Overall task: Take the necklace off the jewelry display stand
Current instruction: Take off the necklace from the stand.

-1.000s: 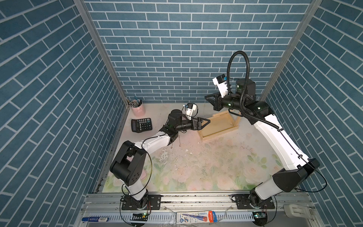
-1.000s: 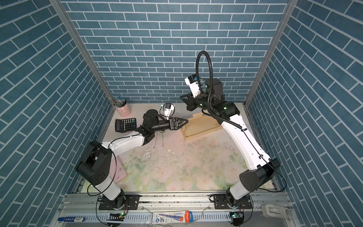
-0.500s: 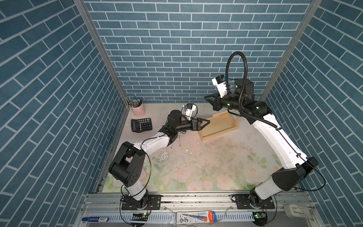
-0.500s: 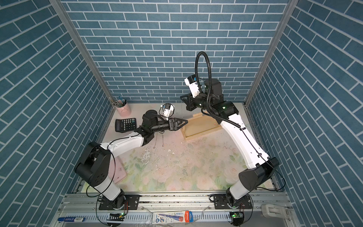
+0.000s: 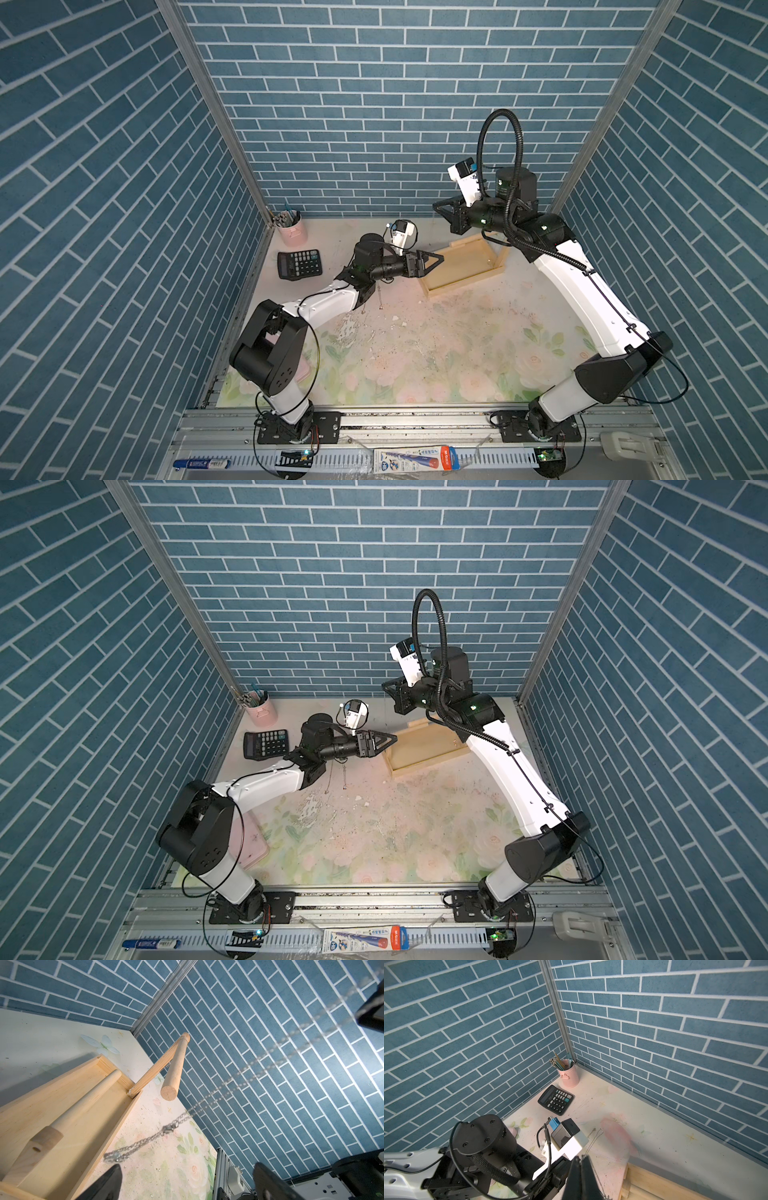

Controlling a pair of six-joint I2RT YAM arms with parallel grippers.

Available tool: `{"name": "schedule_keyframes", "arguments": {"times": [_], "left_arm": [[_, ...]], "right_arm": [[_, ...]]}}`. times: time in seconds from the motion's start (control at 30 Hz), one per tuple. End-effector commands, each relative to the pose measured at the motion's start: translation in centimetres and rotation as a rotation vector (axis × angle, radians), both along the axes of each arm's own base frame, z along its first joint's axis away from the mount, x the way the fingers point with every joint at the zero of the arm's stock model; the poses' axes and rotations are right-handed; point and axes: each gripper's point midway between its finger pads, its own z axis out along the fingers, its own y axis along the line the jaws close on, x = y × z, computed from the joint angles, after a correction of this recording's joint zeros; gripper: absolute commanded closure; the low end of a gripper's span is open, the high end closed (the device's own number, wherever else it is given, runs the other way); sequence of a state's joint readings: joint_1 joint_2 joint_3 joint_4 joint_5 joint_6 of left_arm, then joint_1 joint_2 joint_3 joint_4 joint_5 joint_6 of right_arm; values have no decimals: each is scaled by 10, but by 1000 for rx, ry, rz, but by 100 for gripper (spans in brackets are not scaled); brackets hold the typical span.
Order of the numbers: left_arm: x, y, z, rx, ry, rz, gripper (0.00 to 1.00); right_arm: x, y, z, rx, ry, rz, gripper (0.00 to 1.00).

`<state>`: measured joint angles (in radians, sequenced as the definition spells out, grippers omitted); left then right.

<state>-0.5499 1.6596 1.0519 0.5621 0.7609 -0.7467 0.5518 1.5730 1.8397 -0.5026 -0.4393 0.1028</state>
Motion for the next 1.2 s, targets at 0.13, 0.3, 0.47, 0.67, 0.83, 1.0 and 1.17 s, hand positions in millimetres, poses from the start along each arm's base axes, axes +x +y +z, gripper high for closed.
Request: {"name": "schedule_keyframes", "arguments": {"times": [0.13, 0.3, 0.47, 0.67, 0.83, 1.0, 1.17], "left_arm": [[-2, 5, 9, -11, -41, 2, 1], [1, 9, 10, -7, -41, 20, 1], [1, 12, 10, 3, -44, 31, 1], [2, 11, 12, -1, -44, 28, 1], [4, 8, 9, -9, -35, 21, 1], [5, 8, 7, -8, -31, 18, 1], [6, 8, 5, -2, -30, 24, 1]], "right_arm": [[-2, 2, 10, -10, -43, 18, 100], [-3, 1, 11, -10, -45, 17, 100], [-5, 1, 13, -8, -48, 17, 100], [-6, 1, 14, -5, -48, 20, 100], [-7, 2, 14, -1, -47, 24, 100], [-6, 2, 14, 1, -44, 27, 100], [-7, 5, 15, 6, -42, 35, 100]]}}
